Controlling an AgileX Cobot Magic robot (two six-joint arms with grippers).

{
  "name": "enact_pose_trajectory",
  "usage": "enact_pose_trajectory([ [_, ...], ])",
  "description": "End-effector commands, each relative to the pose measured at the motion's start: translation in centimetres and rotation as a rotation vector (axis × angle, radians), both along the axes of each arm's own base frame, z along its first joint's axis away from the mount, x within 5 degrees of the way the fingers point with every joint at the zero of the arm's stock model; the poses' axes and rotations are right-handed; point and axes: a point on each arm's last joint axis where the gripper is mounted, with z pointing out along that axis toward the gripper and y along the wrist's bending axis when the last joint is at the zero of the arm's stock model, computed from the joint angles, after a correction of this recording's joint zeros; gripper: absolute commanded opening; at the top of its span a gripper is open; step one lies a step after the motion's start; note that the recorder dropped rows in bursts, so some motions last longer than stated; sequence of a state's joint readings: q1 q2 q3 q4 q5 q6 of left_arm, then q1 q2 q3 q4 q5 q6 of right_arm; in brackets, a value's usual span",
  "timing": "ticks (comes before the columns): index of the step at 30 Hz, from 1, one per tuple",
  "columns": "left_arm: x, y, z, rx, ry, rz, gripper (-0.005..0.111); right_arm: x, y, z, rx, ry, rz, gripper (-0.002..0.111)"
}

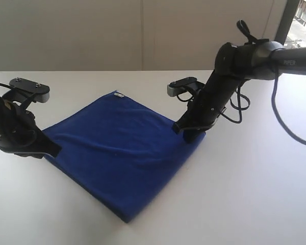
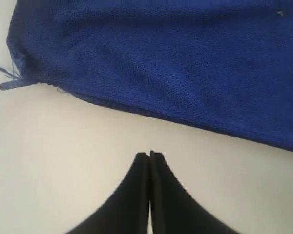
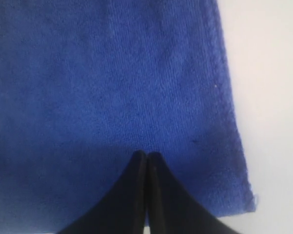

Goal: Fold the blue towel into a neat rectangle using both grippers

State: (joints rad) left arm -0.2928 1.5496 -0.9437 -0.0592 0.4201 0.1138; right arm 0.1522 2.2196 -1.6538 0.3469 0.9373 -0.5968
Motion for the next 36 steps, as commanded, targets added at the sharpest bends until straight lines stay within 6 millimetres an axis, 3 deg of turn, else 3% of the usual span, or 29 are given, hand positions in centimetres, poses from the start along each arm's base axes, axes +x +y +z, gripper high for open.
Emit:
enact_pose_trajectory([
  [1, -0.2, 0.0, 0.3, -0.022, -0.009, 0.021, 0.0, 0.3, 0.3, -0.6, -0.06, -0.033, 0.043, 0.0],
  [7, -0.1, 0.0, 0.3, -0.024, -0.015, 0.021, 0.0, 0.0, -0.3, -2.1, -0.136, 0.035, 0.032, 0.0],
  [16, 0.0, 0.0, 0.4, -0.028, -0.033, 0.023, 0.0, -2.3, -1.2, -1.8, -0.221, 0.283, 0.09, 0.0],
  [20, 0.0, -0.1, 0.4, -0.036, -0.031, 0.029, 0.0, -2.5, -0.6, -1.7, -0.205, 0.297, 0.079, 0.0],
  [25, 0.0, -0.1, 0.4, -0.038, -0.029, 0.03, 0.0, -3.6, 1.9, -1.1, -0.19, 0.296, 0.123, 0.0],
  [36, 0.0, -0.1, 0.4, -0.038, -0.029, 0.03, 0.0, -7.0, 9.3, -0.2, -0.211, 0.273, 0.293, 0.0],
])
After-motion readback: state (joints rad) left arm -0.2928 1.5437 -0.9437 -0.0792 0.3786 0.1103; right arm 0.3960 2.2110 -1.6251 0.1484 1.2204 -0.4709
